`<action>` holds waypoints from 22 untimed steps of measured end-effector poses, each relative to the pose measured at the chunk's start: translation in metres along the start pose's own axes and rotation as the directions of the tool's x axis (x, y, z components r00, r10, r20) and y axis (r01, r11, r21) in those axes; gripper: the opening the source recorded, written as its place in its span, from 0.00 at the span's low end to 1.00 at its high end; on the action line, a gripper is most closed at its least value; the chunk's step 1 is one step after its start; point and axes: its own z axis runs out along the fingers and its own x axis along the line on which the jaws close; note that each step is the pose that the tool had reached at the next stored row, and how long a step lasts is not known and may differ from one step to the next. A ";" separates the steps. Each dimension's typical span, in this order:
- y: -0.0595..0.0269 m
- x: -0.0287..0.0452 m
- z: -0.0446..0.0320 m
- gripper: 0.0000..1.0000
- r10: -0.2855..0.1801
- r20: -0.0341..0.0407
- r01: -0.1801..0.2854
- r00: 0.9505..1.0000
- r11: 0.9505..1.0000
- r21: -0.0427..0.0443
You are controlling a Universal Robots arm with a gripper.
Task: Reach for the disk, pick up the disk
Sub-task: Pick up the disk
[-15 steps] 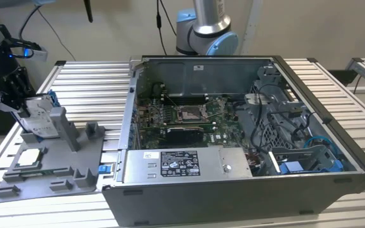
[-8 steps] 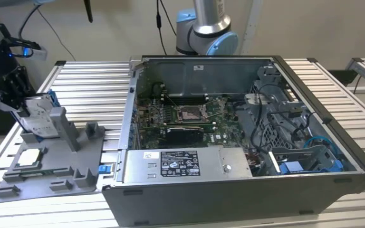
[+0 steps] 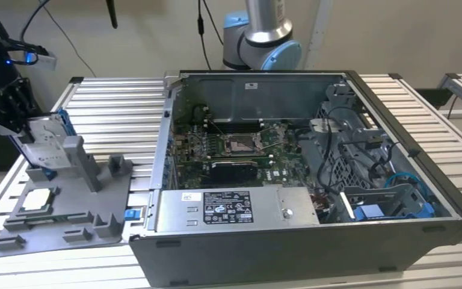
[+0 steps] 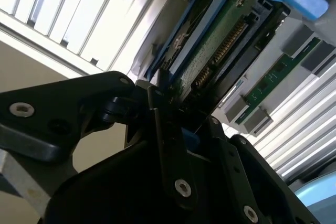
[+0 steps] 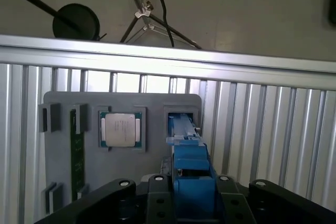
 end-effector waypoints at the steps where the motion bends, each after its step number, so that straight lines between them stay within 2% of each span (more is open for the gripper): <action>1: 0.0000 0.0001 -0.0024 0.00 0.001 0.000 -0.001 1.000 1.000 0.000; 7: 0.0000 0.0000 -0.0132 0.00 0.001 0.000 -0.001 1.000 1.000 0.000; 22: -0.0001 0.0000 -0.0264 0.00 0.001 0.000 -0.001 1.000 1.000 0.000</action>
